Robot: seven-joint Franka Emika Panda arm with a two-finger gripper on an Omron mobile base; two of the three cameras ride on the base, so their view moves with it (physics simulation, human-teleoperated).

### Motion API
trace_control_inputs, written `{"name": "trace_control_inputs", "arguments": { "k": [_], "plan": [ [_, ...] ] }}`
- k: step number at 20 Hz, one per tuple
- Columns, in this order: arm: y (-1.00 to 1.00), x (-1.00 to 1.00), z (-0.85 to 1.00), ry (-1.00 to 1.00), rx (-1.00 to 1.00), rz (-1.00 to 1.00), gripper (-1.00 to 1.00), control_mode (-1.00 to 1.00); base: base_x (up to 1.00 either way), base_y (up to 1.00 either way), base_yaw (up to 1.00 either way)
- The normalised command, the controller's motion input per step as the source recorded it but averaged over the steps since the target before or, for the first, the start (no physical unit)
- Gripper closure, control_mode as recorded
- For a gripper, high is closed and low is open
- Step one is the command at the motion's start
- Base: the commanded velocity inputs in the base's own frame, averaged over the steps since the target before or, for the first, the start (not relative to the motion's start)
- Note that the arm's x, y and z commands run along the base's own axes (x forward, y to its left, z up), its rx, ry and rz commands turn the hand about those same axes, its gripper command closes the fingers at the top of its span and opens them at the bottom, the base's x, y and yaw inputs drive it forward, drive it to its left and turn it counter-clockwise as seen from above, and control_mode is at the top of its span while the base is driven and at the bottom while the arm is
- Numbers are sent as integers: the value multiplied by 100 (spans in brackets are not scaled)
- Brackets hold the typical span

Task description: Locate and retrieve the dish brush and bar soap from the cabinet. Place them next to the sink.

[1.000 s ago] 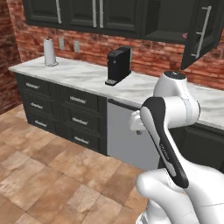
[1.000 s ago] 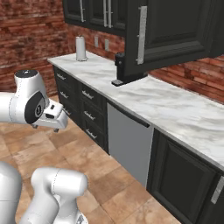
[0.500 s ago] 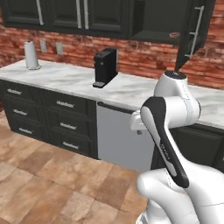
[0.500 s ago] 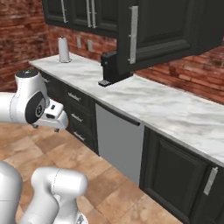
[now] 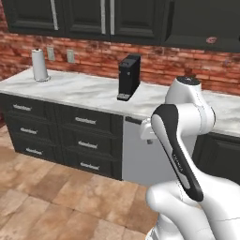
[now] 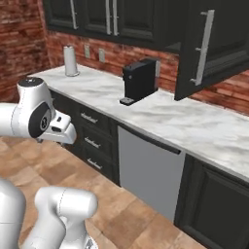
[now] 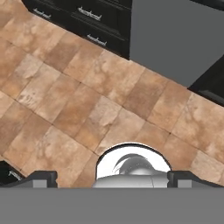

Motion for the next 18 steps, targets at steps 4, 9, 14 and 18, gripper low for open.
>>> {"name": "trace_control_inputs", "arguments": {
  "k": [4, 9, 14, 18],
  "plan": [
    [0, 0, 0, 0, 0, 0, -100, 100, 38, 34, -23],
    [0, 0, 0, 0, 0, 0, -100, 100, 32, 0, -39],
    [0, 0, 0, 0, 0, 0, -100, 100, 5, -2, -46],
    [0, 0, 0, 0, 0, 0, -100, 100, 9, 8, -46]
  ]
}}
